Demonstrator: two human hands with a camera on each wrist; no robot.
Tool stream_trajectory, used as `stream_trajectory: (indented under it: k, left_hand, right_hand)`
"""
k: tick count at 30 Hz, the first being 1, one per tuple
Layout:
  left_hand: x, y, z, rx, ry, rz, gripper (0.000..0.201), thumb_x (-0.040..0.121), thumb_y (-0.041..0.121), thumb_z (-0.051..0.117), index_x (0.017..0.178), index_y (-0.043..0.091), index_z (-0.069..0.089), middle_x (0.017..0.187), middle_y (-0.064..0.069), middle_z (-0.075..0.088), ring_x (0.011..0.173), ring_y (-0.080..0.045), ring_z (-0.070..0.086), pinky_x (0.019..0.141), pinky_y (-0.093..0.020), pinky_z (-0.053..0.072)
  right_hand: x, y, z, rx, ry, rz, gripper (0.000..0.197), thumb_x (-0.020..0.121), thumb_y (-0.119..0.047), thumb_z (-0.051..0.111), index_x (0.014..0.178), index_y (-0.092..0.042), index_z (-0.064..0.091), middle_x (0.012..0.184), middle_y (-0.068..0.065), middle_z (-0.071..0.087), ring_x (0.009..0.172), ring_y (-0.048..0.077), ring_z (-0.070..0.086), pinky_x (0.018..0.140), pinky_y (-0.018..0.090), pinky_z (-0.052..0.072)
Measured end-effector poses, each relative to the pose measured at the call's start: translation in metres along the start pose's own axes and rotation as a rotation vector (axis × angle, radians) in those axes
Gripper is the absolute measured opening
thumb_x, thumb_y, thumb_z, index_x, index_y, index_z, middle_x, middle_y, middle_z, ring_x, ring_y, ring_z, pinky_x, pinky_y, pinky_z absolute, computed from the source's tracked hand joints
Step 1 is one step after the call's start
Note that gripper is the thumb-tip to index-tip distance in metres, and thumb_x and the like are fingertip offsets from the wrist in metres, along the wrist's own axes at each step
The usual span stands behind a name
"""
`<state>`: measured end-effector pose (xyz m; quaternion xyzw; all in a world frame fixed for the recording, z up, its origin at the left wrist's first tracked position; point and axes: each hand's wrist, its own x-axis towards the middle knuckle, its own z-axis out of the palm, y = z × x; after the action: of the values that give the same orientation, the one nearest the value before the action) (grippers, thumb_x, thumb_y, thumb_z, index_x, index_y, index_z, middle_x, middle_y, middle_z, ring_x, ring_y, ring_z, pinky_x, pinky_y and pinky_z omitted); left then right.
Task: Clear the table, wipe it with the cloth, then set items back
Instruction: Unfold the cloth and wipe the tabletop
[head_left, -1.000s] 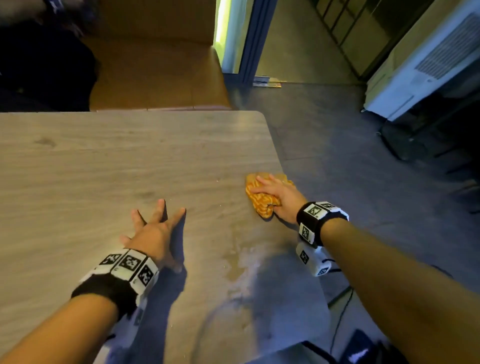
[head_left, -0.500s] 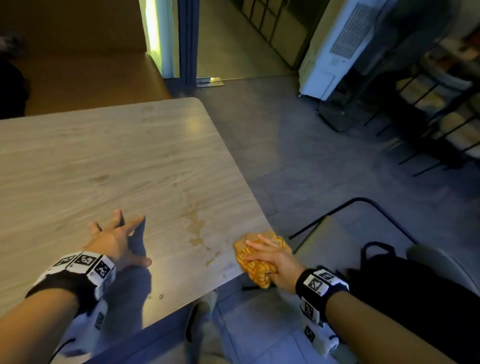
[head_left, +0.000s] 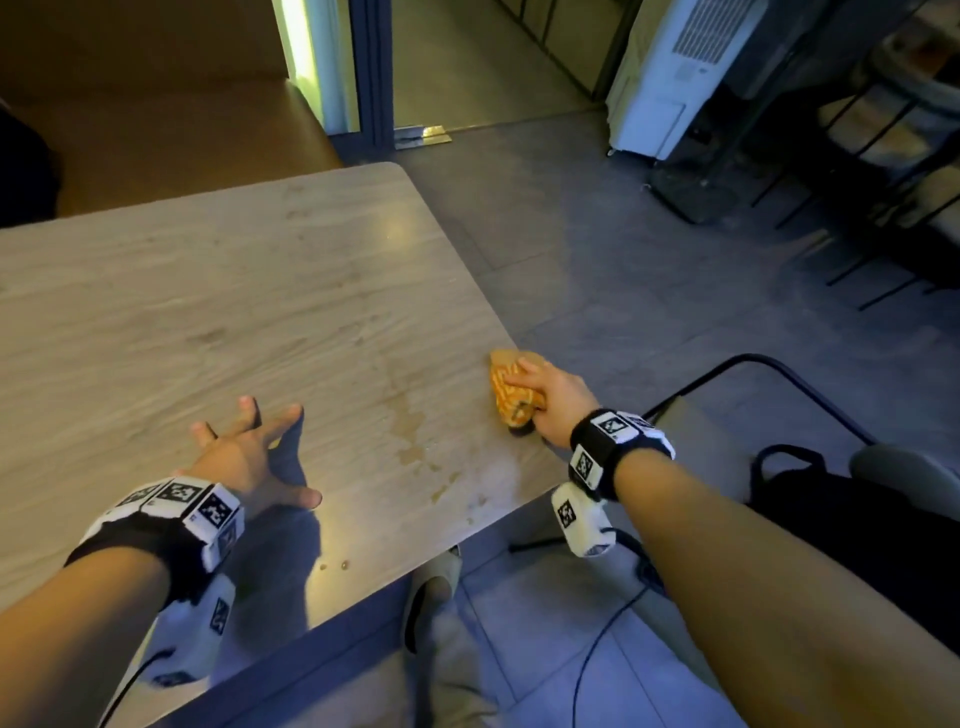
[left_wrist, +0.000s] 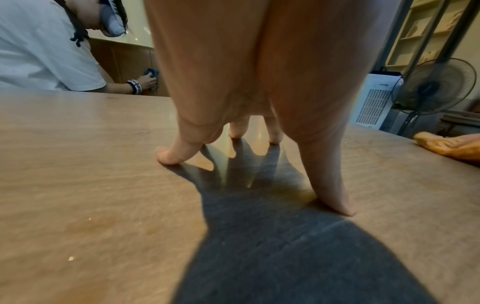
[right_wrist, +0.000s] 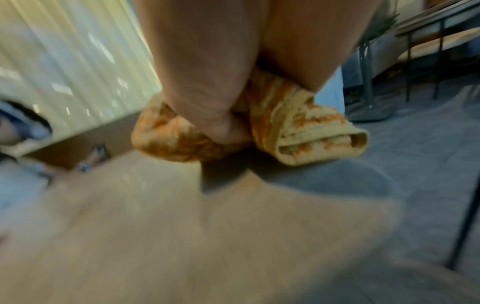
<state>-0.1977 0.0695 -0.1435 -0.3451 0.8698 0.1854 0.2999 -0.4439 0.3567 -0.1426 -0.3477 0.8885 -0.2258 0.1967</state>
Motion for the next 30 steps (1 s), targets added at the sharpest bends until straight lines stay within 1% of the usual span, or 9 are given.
stream_trajectory:
  k: [6, 11, 14, 17, 19, 22, 25, 28, 30]
  left_hand:
    - [-0.001, 0.002, -0.002, 0.001, -0.016, 0.006, 0.126, 0.052, 0.073, 0.079, 0.15, 0.051, 0.003, 0.162, 0.0, -0.012, 0.14, -0.051, 0.001, 0.114, -0.054, 0.025]
    - [-0.007, 0.007, -0.009, 0.004, -0.053, -0.007, 0.123, 0.059, 0.069, 0.079, 0.15, 0.049, -0.001, 0.162, -0.001, -0.015, 0.142, -0.052, -0.008, 0.116, -0.056, 0.017]
    - [-0.005, 0.003, -0.005, -0.032, -0.037, 0.001, 0.123, 0.056, 0.068, 0.081, 0.149, 0.053, 0.001, 0.162, 0.003, -0.015, 0.142, -0.05, -0.006, 0.113, -0.063, 0.021]
    - [-0.006, 0.002, -0.003, -0.058, -0.044, 0.002, 0.122, 0.056, 0.066, 0.082, 0.148, 0.055, 0.002, 0.162, 0.005, -0.016, 0.142, -0.05, -0.011, 0.112, -0.066, 0.02]
    - [-0.007, 0.003, -0.004, -0.056, -0.047, 0.005, 0.121, 0.058, 0.066, 0.081, 0.148, 0.054, 0.002, 0.162, 0.005, -0.016, 0.142, -0.049, -0.012, 0.111, -0.066, 0.02]
    - [-0.011, 0.005, -0.006, -0.061, -0.06, -0.001, 0.119, 0.06, 0.063, 0.081, 0.148, 0.054, 0.001, 0.161, 0.007, -0.019, 0.143, -0.047, -0.012, 0.108, -0.069, 0.023]
    - [-0.014, 0.007, -0.009, -0.09, -0.082, -0.017, 0.118, 0.062, 0.06, 0.083, 0.148, 0.055, 0.001, 0.16, 0.01, -0.022, 0.144, -0.045, -0.016, 0.105, -0.075, 0.02]
    - [-0.018, 0.008, -0.01, -0.129, -0.084, -0.008, 0.117, 0.063, 0.057, 0.083, 0.148, 0.055, 0.003, 0.16, 0.011, -0.024, 0.144, -0.044, -0.019, 0.105, -0.076, 0.017]
    - [-0.018, 0.007, -0.01, -0.135, -0.079, -0.001, 0.116, 0.065, 0.055, 0.083, 0.149, 0.054, 0.004, 0.16, 0.01, -0.023, 0.144, -0.043, -0.02, 0.106, -0.076, 0.015]
  right_hand:
    - [-0.105, 0.033, 0.023, -0.036, -0.005, -0.127, 0.07, 0.068, 0.008, 0.068, 0.128, -0.027, 0.063, 0.146, -0.001, 0.045, 0.141, 0.023, 0.027, 0.114, 0.04, 0.021]
    - [-0.199, 0.004, 0.016, -0.023, -0.445, -0.129, 0.054, 0.078, -0.006, 0.066, 0.117, -0.043, 0.065, 0.121, -0.008, 0.064, 0.111, 0.002, 0.052, 0.099, 0.029, 0.045]
    - [-0.197, -0.015, 0.015, 0.163, 0.0, -0.185, 0.066, 0.071, 0.003, 0.067, 0.129, -0.028, 0.061, 0.134, -0.009, 0.06, 0.123, 0.006, 0.056, 0.101, 0.029, 0.047]
    - [-0.146, -0.045, 0.014, 0.179, 0.277, -0.111, 0.081, 0.066, 0.003, 0.055, 0.14, -0.029, 0.05, 0.145, -0.003, 0.048, 0.133, 0.007, 0.044, 0.112, 0.022, 0.033]
    - [-0.108, -0.063, 0.027, 0.036, 0.134, 0.029, 0.079, 0.077, -0.013, 0.056, 0.15, -0.032, 0.032, 0.158, 0.001, 0.025, 0.147, 0.02, 0.022, 0.121, 0.033, 0.015]
    - [-0.077, -0.087, 0.067, -0.331, -0.152, 0.178, 0.084, 0.084, -0.076, 0.025, 0.153, -0.04, -0.005, 0.159, -0.001, -0.021, 0.146, 0.036, -0.02, 0.117, 0.054, -0.014]
    - [-0.092, -0.113, 0.1, -0.399, -0.245, -0.113, 0.083, 0.082, -0.083, 0.002, 0.153, -0.041, -0.005, 0.158, 0.001, -0.025, 0.143, 0.039, -0.027, 0.112, 0.058, -0.02]
    - [-0.103, -0.093, 0.099, -0.54, -0.367, -0.596, 0.065, 0.095, -0.068, 0.021, 0.153, -0.041, 0.01, 0.164, 0.002, 0.004, 0.147, 0.039, -0.002, 0.115, 0.062, -0.003]
    - [-0.077, -0.071, 0.084, -0.629, -0.337, -0.609, 0.065, 0.094, -0.068, 0.023, 0.153, -0.043, 0.01, 0.163, 0.0, 0.006, 0.147, 0.037, 0.003, 0.114, 0.063, 0.007]
